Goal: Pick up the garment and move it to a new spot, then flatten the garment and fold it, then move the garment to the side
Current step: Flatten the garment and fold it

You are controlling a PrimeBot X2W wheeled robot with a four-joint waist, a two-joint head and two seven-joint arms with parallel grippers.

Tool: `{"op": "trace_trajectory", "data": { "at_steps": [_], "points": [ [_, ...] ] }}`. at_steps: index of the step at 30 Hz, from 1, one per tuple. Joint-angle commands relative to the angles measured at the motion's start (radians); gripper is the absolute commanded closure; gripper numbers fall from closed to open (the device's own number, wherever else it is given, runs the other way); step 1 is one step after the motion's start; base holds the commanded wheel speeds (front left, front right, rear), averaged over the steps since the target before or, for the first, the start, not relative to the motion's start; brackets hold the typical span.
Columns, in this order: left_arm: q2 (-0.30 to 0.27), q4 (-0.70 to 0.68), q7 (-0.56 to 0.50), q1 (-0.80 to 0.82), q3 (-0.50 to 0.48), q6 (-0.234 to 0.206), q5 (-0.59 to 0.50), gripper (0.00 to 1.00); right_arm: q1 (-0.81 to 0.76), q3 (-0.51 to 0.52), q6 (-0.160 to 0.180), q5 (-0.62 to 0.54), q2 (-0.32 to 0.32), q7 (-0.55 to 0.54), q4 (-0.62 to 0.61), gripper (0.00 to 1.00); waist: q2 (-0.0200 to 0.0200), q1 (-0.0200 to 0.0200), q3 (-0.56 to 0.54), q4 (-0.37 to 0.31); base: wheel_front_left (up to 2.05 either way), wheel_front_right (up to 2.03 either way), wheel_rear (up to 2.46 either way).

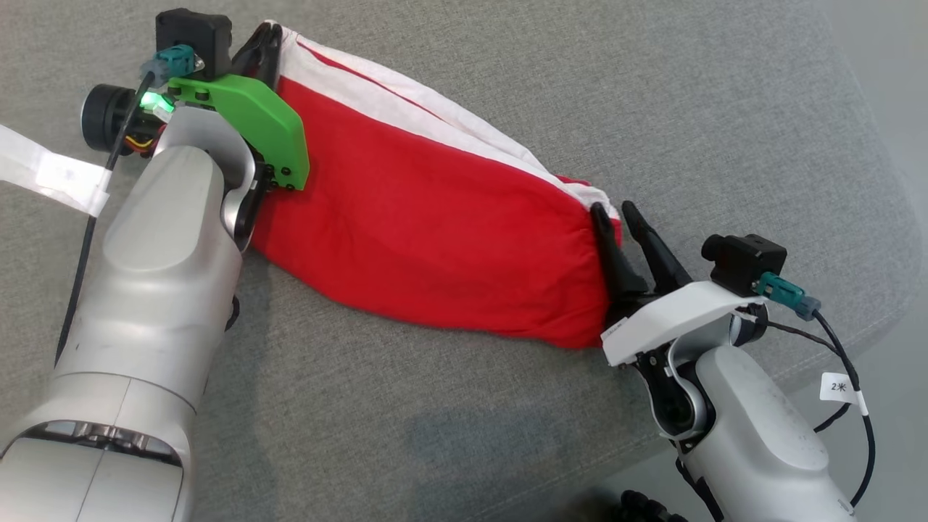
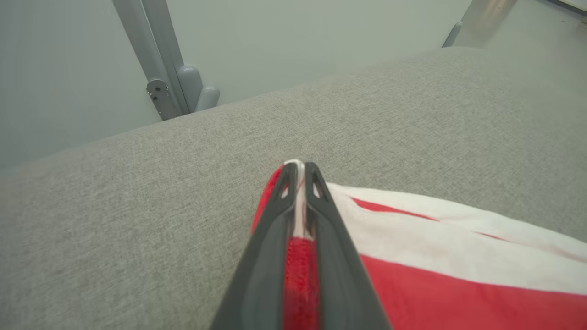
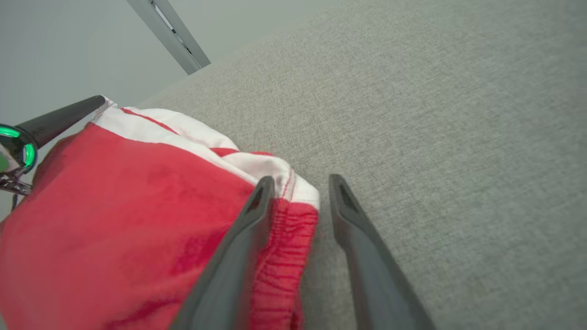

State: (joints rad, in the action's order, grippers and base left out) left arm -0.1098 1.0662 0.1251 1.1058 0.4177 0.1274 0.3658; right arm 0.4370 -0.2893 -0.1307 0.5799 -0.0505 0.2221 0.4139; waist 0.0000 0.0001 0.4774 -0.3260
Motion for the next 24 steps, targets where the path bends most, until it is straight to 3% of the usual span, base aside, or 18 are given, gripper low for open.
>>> {"op": "trace_trajectory", "data": {
  "at_steps": [1, 10, 12, 20, 24],
  "points": [
    [0.003, 0.013, 0.015, 0.013, 0.010, 0.004, 0.011, 0.00, 0.009, -0.006, 0.000, -0.011, -0.001, 0.009, 0.000, 0.00, 0.0000, -0.0001, 0.001, -0.008, 0.00, 0.00, 0.00],
    [-0.006, 0.009, 0.127, -0.035, 0.042, 0.004, 0.057, 0.00, -0.064, 0.068, 0.000, -0.195, -0.002, 0.039, -0.108, 0.00, 0.0000, -0.0001, -0.040, 0.031, 0.00, 0.00, 0.00],
    [-0.018, -0.025, 0.136, -0.056, 0.031, -0.013, 0.050, 0.00, -0.084, 0.102, 0.000, -0.243, -0.002, 0.044, -0.151, 0.00, 0.0000, -0.0001, -0.051, 0.046, 0.00, 0.00, 0.00],
    [-0.070, -0.409, 0.139, -0.242, -0.077, -0.108, -0.013, 0.00, -0.140, 0.211, 0.000, -0.346, -0.001, 0.044, -0.320, 0.00, 0.0000, -0.0001, -0.088, 0.114, 0.00, 0.00, 0.00],
    [-0.089, -0.531, 0.139, -0.326, -0.109, -0.131, -0.038, 0.00, -0.149, 0.239, 0.000, -0.384, -0.001, 0.044, -0.345, 0.00, 0.0000, -0.0001, -0.103, 0.134, 0.00, 0.00, 0.00]
  ]
}}
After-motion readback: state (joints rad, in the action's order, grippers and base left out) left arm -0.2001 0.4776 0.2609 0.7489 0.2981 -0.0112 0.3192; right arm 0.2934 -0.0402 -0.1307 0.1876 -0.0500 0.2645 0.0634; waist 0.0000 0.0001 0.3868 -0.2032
